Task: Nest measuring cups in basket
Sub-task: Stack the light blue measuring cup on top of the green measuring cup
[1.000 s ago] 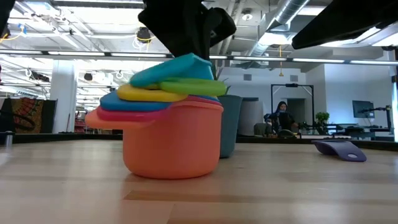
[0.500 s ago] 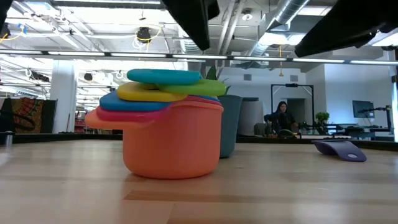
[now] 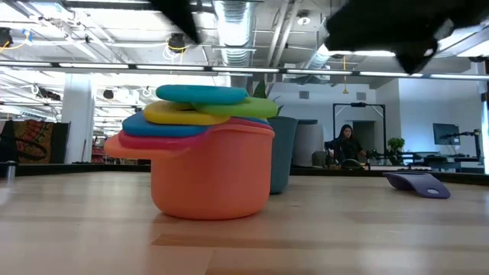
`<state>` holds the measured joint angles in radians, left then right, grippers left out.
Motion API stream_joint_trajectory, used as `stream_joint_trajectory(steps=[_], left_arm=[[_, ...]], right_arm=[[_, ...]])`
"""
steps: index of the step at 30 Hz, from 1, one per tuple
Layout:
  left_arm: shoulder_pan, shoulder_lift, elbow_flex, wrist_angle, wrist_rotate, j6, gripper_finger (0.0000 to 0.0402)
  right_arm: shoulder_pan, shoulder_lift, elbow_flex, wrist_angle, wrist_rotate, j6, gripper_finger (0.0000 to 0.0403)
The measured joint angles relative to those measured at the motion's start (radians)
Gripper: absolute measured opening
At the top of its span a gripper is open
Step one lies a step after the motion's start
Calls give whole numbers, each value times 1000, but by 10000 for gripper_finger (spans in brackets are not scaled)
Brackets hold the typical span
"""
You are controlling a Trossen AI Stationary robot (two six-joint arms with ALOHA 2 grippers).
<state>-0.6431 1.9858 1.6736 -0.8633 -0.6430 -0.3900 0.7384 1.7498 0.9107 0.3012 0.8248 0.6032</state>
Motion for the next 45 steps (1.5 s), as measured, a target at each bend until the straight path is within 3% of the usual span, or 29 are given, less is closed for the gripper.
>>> stream_joint_trajectory(steps=[4, 8, 14, 19, 23, 32, 39, 45], left_arm=[[-43, -73, -177, 41, -84, -169, 1], [-88, -186, -385, 206, -162, -260, 0], [-131, -321, -699, 644, -244, -303, 0], [-137, -308, -870, 1040, -164, -265, 0], [-133, -266, -894, 1143, -113, -282, 0], [-110, -146, -820, 1176, -14, -308, 0], [-83, -117, -753, 1172, 86, -272, 0], [-75, -119, -738, 1171, 89, -240, 0]], right_arm=[[-19, 46, 20, 86, -114, -60, 120], [-23, 51, 47, 64, -123, -106, 120], [-43, -13, 54, 18, -127, -140, 120], [-63, -3, 55, 56, -193, -137, 118], [-65, 80, 53, 120, -253, -99, 103], [-55, 248, 53, 314, -359, -60, 47], [-90, 268, 54, 337, -382, -66, 17], [-128, 268, 54, 335, -438, -87, 22]])
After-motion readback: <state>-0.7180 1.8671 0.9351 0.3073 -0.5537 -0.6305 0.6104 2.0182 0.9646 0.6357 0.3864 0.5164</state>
